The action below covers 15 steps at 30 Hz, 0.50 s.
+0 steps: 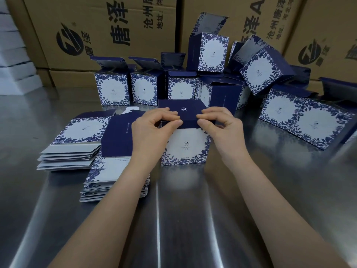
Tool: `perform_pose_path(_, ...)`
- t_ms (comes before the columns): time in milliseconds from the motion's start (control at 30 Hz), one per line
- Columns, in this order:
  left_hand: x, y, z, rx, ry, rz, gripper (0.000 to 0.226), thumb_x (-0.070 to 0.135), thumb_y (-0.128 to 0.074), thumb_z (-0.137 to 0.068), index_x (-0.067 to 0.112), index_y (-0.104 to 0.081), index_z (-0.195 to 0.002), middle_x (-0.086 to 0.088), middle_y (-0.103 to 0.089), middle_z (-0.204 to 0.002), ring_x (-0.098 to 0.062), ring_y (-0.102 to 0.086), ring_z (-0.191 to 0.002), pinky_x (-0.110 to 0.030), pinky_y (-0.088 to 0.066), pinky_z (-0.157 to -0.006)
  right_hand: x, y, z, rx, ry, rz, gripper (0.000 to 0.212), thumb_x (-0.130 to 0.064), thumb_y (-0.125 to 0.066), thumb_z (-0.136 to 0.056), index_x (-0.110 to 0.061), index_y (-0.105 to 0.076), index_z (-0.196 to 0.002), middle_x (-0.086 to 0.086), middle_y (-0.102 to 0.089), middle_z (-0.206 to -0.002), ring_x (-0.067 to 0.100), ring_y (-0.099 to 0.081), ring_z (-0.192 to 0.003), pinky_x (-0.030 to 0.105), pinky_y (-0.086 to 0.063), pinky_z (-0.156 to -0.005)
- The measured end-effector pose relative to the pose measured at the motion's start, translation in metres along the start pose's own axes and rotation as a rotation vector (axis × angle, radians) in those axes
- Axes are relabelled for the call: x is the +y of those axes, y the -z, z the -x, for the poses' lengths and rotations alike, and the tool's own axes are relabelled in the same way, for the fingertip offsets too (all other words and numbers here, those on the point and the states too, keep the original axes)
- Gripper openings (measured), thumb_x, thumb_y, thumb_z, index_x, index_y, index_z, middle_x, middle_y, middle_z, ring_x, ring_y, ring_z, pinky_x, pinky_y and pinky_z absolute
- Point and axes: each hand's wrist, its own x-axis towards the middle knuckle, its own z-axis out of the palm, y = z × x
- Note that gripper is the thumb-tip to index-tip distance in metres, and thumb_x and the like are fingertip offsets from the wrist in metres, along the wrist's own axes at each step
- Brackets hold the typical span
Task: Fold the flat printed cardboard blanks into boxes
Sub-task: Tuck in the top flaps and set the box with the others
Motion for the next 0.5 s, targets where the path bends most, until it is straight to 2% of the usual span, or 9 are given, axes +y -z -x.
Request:
perform_pose_path(100,-0.001,-0.002,-0.002,0.005,0.021,0.011,0.02,0.005,-0.08,-0.077,0.024,-0.073,-0.079,0.009,-0.073,-0.09,-0.003,-0.065,-0.104,-0.018,-0.047,-0.096,0.002,-0.001,-0.002,0.018,0.001,0.014,0.029,-0.003,-0.075,-0.081,-0.032,-0.073,-0.08,-0.011,-0.063,-0.098,0.013,-0.06,-0.106,0.037,-0.05,-0.083)
perform_pose_path(233,-0.005,0.008,-0.006,-0.056,0.068,0.117,0.016,0.003,-0.079,-0.078,0.019,-0.076,-0.078,0.009,-0.075,-0.092,0.0,-0.066,-0.104,-0.011,-0.047,-0.089,0.002,0.011,-0.004,-0.085,-0.047,-0.106,0.025,0.001,-0.07,-0.084,-0.024,-0.075,-0.09,-0.005,-0.063,-0.105,-0.005,-0.06,-0.093,0.014,-0.048,-0.073)
perform_pose_path(333,-0.007,0.012,-0.007,-0.067,0.06,0.156,0.017,0.0,-0.078,-0.078,0.017,-0.075,-0.077,0.004,-0.076,-0.093,-0.003,-0.067,-0.105,-0.015,-0.049,-0.092,0.004,0.013,-0.004,-0.087,-0.041,-0.134,0.027,0.004,-0.068,-0.085,-0.02,-0.073,-0.096,-0.002,-0.065,-0.106,-0.007,-0.061,-0.093,0.012,-0.048,-0.075)
perform_pose_path(500,-0.009,0.008,-0.007,-0.05,0.029,0.14,0.02,-0.001,-0.078,-0.077,0.018,-0.074,-0.074,0.003,-0.075,-0.091,-0.002,-0.068,-0.102,-0.013,-0.048,-0.088,0.008,0.009,-0.005,-0.044,-0.007,-0.12,0.026,0.004,-0.069,-0.083,-0.019,-0.074,-0.093,-0.002,-0.067,-0.101,-0.003,-0.062,-0.093,0.014,-0.049,-0.074)
